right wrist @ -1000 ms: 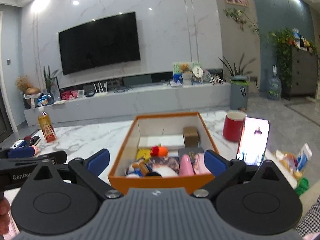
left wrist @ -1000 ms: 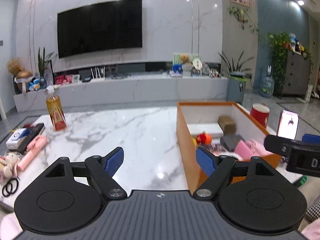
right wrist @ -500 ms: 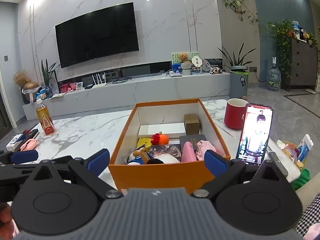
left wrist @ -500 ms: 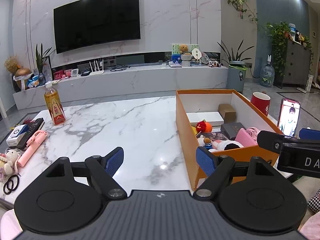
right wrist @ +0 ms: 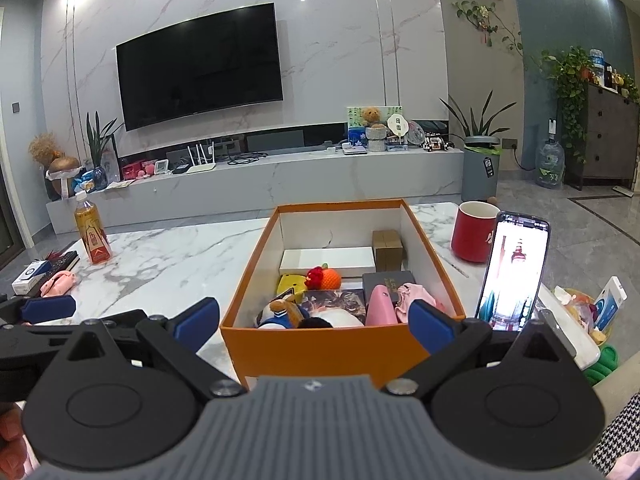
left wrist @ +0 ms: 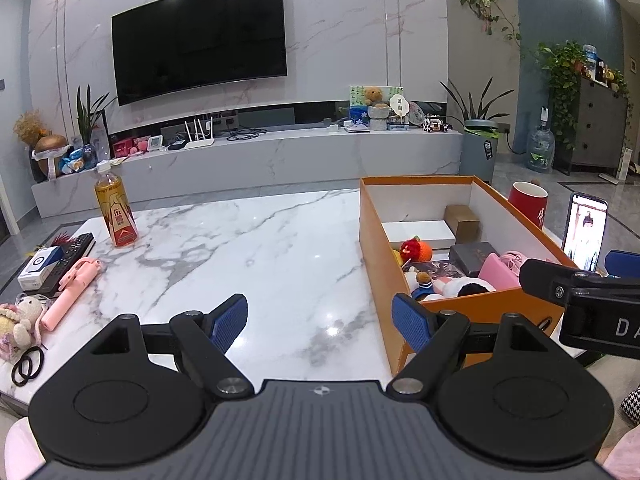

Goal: Organize objects

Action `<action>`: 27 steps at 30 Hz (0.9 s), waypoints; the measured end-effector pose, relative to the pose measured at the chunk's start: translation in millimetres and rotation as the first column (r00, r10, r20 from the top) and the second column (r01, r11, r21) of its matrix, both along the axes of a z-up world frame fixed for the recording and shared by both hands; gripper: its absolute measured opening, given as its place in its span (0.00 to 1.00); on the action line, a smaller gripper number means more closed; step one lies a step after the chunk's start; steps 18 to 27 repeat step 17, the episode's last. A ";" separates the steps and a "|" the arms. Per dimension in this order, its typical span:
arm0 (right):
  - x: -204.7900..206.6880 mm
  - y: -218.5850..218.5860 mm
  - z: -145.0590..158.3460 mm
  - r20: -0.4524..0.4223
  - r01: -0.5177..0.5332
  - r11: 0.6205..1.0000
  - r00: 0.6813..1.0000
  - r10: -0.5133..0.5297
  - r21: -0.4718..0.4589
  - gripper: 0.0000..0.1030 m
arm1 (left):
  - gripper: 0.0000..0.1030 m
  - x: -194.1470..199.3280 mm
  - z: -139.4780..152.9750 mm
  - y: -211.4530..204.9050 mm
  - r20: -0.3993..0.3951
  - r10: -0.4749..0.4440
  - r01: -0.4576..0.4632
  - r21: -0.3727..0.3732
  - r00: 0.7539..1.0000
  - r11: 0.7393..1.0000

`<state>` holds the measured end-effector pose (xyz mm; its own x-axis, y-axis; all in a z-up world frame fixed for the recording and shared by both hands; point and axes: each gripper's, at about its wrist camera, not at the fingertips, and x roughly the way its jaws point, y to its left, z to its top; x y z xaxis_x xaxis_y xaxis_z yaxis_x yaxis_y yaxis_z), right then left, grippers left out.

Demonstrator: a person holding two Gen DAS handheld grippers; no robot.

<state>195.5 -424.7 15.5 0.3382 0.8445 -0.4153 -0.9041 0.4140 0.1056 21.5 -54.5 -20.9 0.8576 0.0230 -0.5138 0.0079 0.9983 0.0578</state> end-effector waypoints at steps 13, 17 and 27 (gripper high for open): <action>-1.8 -1.9 -1.2 0.005 0.000 1.000 1.000 0.000 -0.001 0.98 | 0.91 -2.2 -0.7 -0.8 -0.011 -0.006 0.006 -0.008 1.000 1.000; -1.6 -2.0 -1.8 0.002 0.001 1.000 1.000 -0.001 -0.003 0.98 | 0.91 -2.9 -0.6 -1.6 -0.012 -0.006 0.006 -0.008 1.000 1.000; -1.6 -2.0 -1.8 0.002 0.001 1.000 1.000 -0.001 -0.003 0.98 | 0.91 -2.9 -0.6 -1.6 -0.012 -0.006 0.006 -0.008 1.000 1.000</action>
